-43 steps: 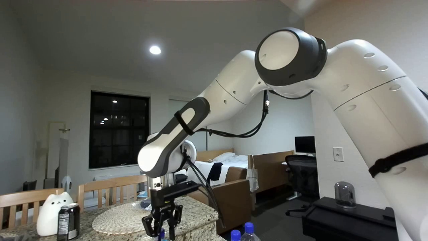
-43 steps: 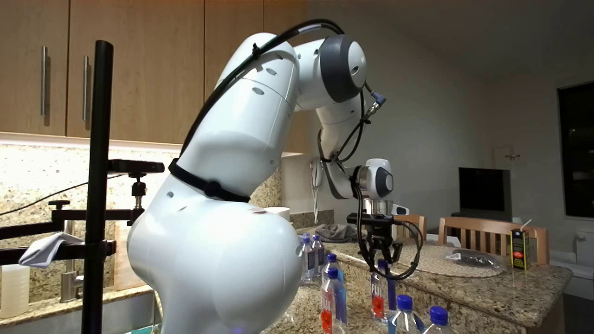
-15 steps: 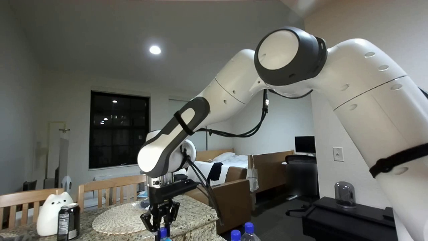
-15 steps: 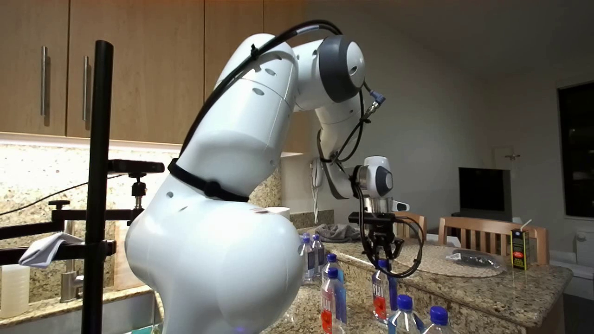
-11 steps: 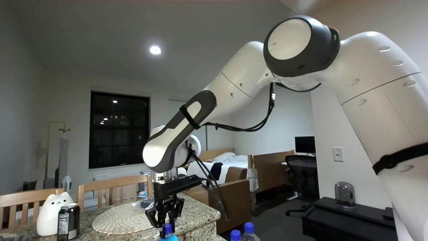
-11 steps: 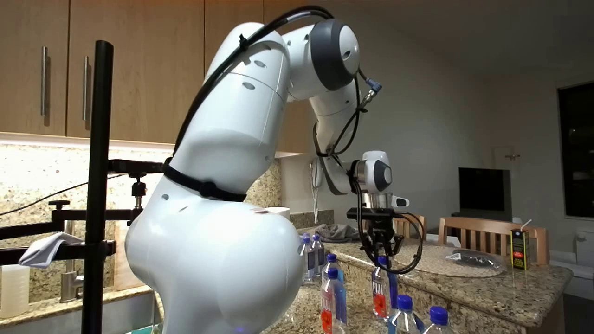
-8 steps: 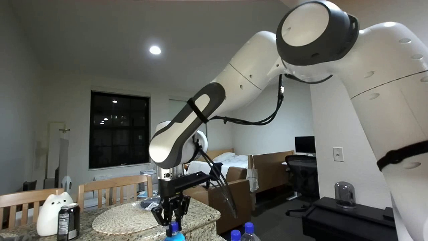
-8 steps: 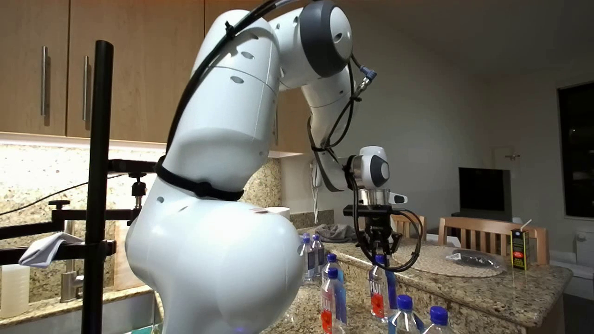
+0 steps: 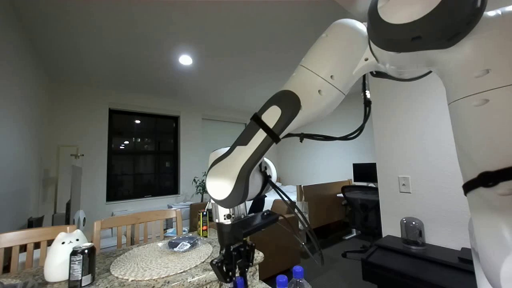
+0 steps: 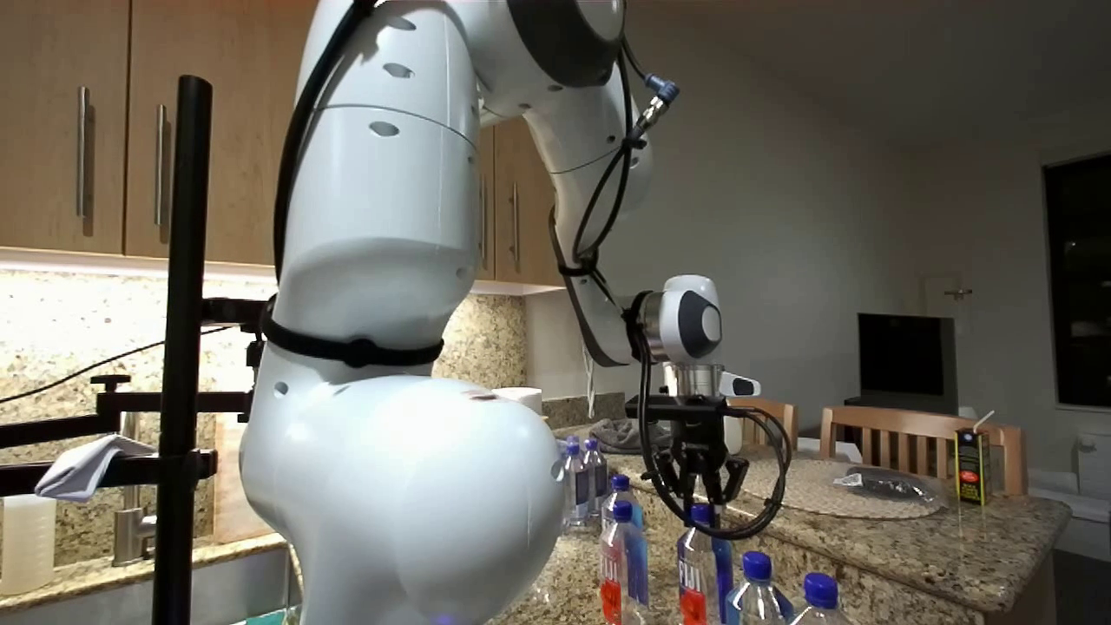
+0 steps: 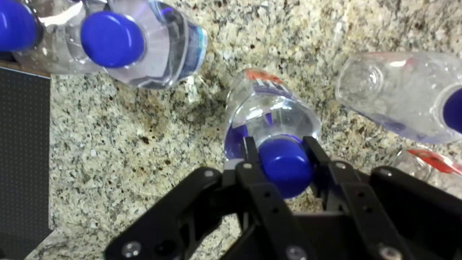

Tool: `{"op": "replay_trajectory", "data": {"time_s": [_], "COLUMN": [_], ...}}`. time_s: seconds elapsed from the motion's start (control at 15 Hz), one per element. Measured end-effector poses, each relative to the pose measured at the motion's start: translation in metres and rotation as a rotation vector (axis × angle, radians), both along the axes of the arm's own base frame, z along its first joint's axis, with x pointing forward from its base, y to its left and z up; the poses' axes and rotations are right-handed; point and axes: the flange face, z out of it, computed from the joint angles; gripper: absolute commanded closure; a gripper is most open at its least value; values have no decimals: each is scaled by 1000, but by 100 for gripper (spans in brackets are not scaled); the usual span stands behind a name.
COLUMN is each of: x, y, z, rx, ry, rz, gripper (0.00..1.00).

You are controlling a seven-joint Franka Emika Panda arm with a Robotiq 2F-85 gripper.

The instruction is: Arrange the bottles on the counter in a straight line

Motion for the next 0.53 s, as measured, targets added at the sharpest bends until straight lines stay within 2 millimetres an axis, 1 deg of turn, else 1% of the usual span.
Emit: {"op": "replay_trajectory", "data": {"time_s": [0.2,0.4,0.53], "x": [-16,-24,-26], "y": [-19,-34,-39], "z": [-15,-17,-17], "rx": [28,68,80], "ry": [22,37,41], "rz": [8,36,58], "gripper": [85,85,85]}}
